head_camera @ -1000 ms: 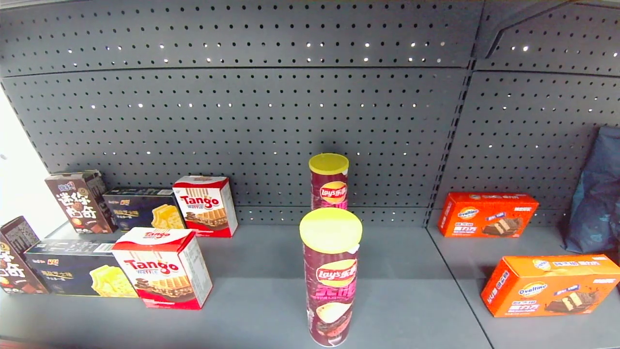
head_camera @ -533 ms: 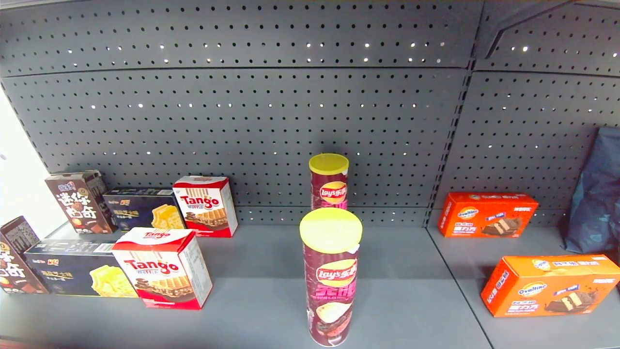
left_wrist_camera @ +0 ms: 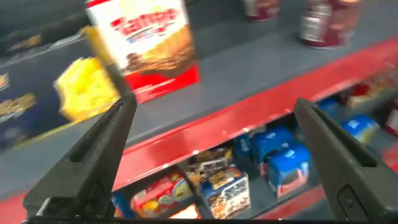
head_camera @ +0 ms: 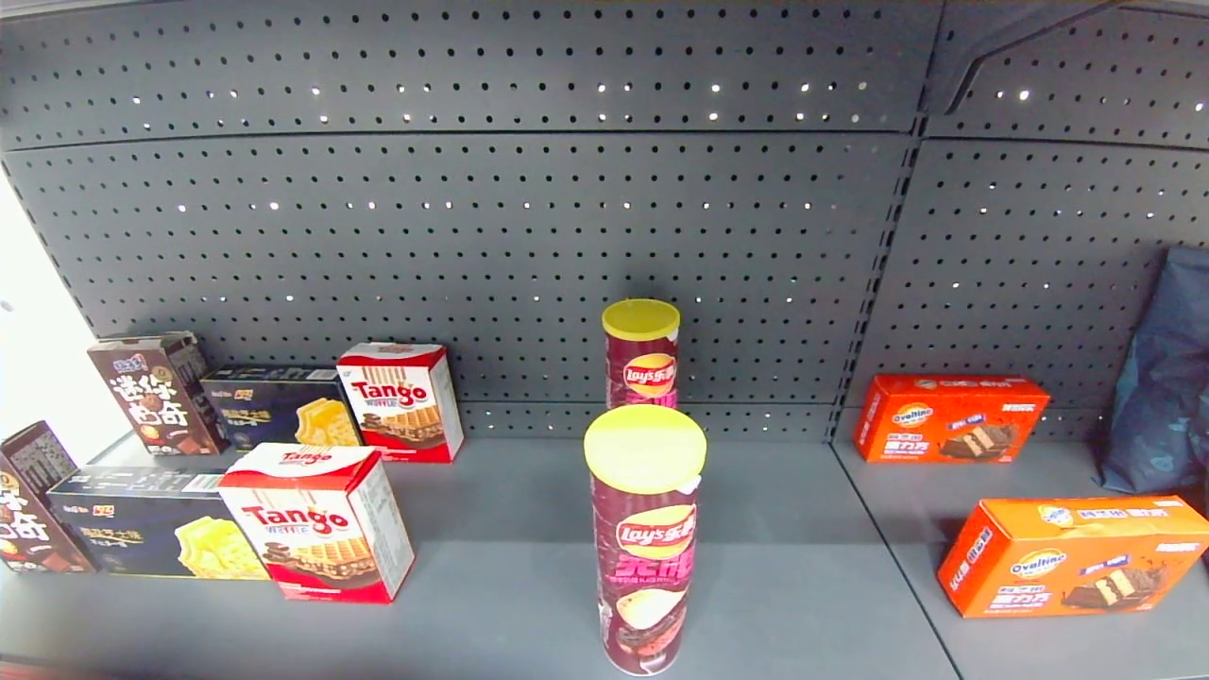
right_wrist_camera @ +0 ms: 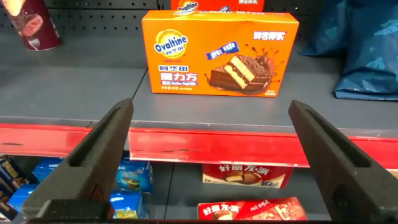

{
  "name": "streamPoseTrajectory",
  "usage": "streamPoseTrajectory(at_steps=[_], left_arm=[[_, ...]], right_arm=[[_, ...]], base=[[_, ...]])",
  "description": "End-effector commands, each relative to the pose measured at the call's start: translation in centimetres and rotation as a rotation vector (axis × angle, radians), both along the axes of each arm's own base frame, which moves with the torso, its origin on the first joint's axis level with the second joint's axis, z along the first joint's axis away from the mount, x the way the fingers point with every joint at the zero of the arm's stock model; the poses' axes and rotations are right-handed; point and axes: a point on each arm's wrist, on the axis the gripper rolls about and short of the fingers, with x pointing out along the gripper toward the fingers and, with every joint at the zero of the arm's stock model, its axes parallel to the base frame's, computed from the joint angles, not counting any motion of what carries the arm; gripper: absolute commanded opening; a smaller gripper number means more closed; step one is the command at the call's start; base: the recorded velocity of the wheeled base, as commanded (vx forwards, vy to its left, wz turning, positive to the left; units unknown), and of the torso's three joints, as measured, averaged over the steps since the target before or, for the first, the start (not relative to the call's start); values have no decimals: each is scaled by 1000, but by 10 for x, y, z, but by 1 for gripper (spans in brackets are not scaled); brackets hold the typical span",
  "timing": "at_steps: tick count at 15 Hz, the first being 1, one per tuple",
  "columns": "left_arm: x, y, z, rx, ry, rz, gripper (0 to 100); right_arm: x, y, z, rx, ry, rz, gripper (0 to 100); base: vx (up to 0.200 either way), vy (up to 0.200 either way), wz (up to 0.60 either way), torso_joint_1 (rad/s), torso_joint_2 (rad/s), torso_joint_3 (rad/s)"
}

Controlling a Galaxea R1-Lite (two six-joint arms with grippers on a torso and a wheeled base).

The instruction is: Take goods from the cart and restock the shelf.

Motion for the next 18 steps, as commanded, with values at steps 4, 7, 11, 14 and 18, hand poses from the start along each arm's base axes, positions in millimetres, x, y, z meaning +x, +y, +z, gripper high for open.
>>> streamPoseTrajectory(at_steps=[4, 7, 11, 14, 18], left_arm=[[5, -5, 1, -1, 36, 288, 100], [3, -4, 1, -20, -9, 346, 100], [2, 0, -5, -11, 11, 402, 100], [-4, 0, -8, -36, -41, 381, 100], [-4, 1, -7, -129, -12, 390, 100]], right_arm=[[0, 0, 0, 0, 1, 1, 100], [0, 0, 0, 0, 1, 1, 100], [0, 0, 0, 0, 1, 1, 100], [0, 0, 0, 0, 1, 1, 100], [0, 0, 0, 0, 1, 1, 100]], base=[[0, 0, 0, 0, 0, 0], [0, 0, 0, 0, 0, 0], [0, 0, 0, 0, 0, 0], [0, 0, 0, 0, 0, 0], [0, 0, 0, 0, 0, 0]])
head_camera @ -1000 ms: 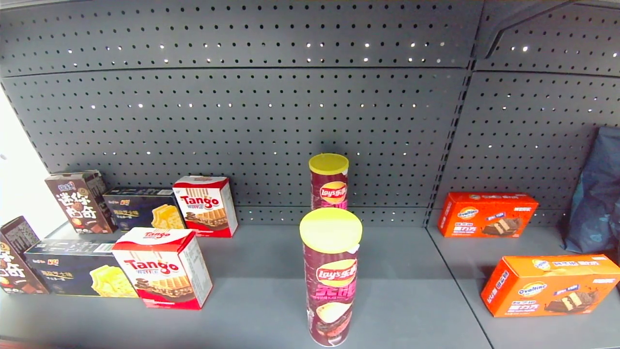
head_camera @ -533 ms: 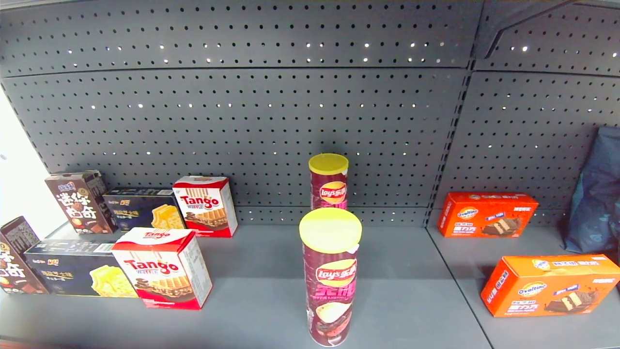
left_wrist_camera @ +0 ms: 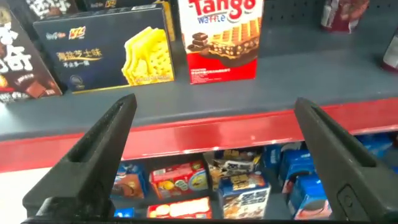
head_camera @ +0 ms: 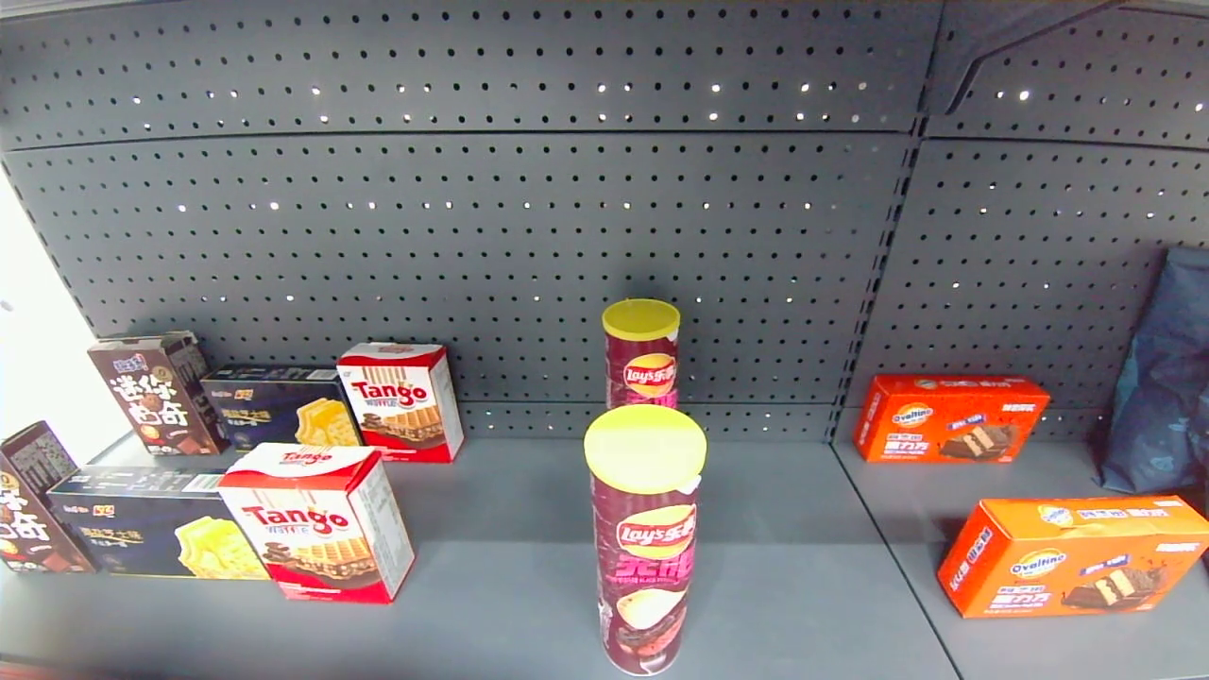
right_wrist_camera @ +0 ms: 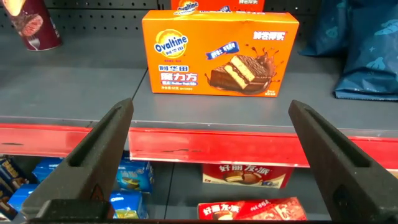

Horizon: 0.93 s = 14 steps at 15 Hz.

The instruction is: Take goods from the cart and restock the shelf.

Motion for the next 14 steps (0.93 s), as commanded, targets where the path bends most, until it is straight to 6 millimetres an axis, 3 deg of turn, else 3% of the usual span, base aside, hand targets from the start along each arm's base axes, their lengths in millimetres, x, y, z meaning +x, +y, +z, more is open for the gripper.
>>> streamPoseTrajectory(at_steps=[1, 14], left_arm=[[-1, 0, 0, -2, -11, 1, 100], [-1, 0, 0, -10, -12, -13, 100]], right_arm=[[0, 0, 0, 0, 1, 1, 100], [0, 0, 0, -2, 1, 7, 100]], base=[[0, 0, 0, 0, 0, 0], [-15, 0, 0, 0, 1, 0]])
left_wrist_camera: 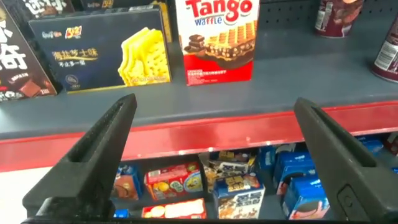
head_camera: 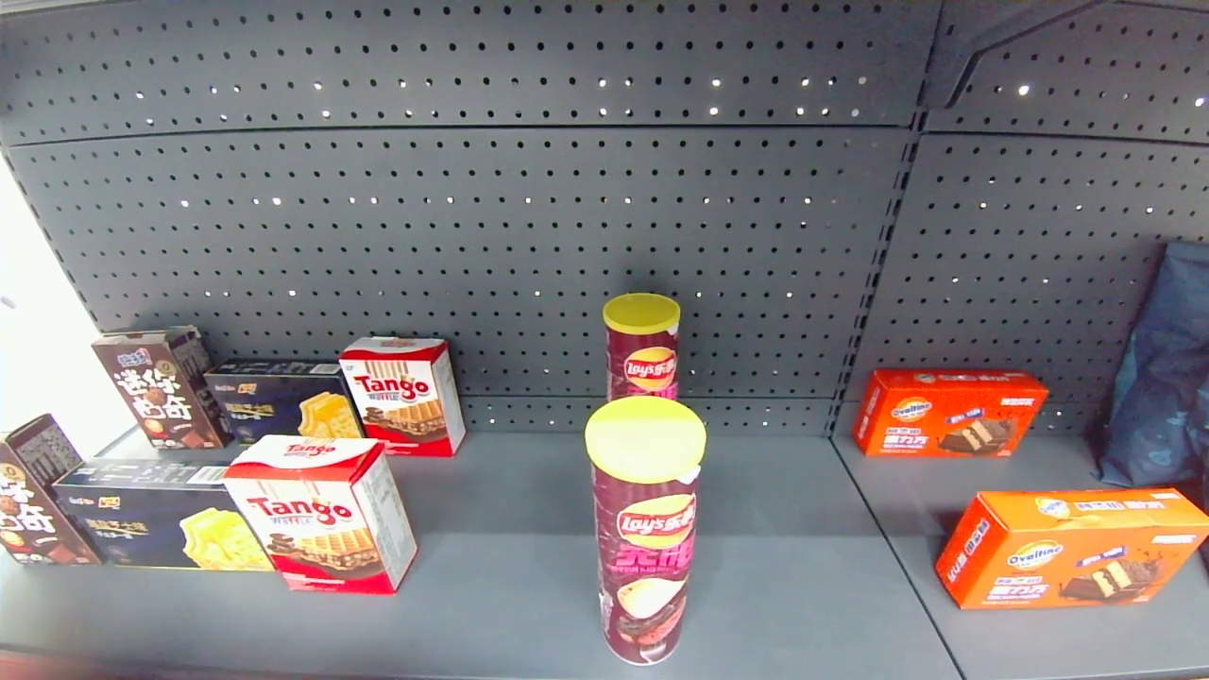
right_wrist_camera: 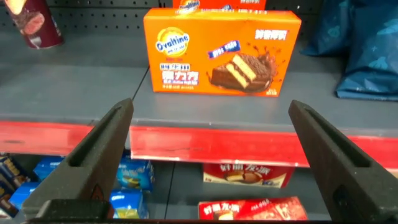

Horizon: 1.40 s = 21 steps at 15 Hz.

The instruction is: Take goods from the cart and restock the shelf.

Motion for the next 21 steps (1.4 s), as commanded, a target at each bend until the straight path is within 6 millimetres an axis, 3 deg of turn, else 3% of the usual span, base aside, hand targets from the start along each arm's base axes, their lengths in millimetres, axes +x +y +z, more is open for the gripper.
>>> streamPoseTrajectory(at_steps=[1, 16, 21], left_arm=[[0, 0, 0, 1, -3, 1, 100], [0, 0, 0, -2, -2, 3, 100], [0, 0, 0, 1, -3, 1, 100]], right_arm=[[0, 0, 0, -1, -1, 2, 100], [0, 0, 0, -1, -1, 2, 100], [0, 0, 0, 1, 0, 2, 100]], base=[[0, 0, 0, 0, 0, 0], [0, 0, 0, 0, 0, 0], [0, 80, 0, 1, 3, 1]])
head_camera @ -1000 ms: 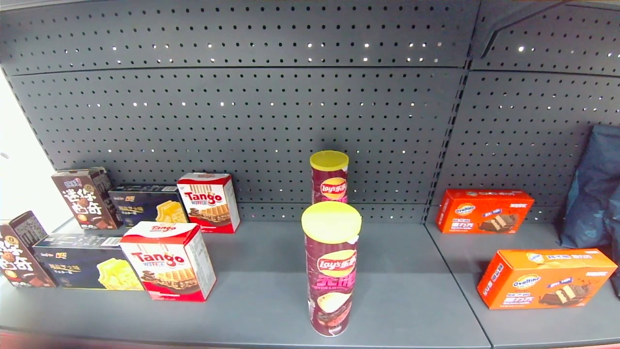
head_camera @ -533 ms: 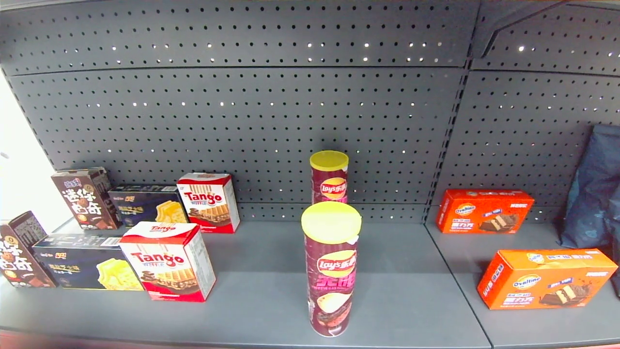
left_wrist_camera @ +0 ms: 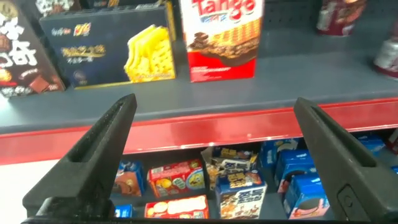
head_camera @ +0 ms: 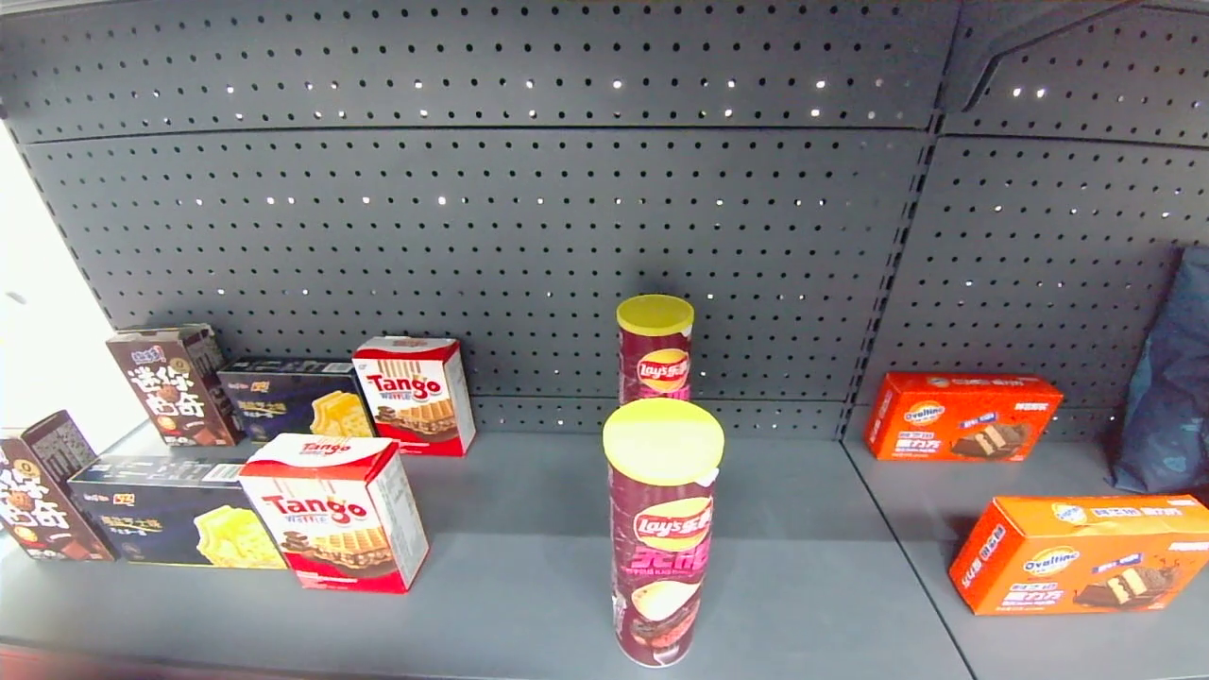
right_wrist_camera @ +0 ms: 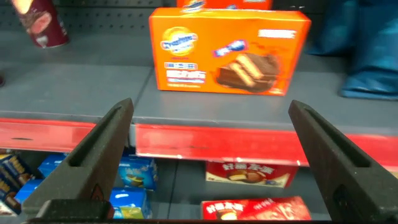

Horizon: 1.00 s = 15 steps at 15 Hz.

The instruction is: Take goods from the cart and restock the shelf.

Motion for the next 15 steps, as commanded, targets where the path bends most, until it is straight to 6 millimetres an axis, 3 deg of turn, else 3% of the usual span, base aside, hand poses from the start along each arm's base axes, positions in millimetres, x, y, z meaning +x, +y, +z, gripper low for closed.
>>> streamPoseTrajectory(at_steps=[1, 15], left_arm=[[0, 0, 0, 2, -3, -1, 100], [0, 0, 0, 0, -1, -1, 100]], right_arm=[[0, 0, 0, 1, 1, 1, 100], [0, 0, 0, 1, 1, 1, 100]], base=[[0, 0, 0, 0, 0, 0], [0, 0, 0, 0, 0, 0]])
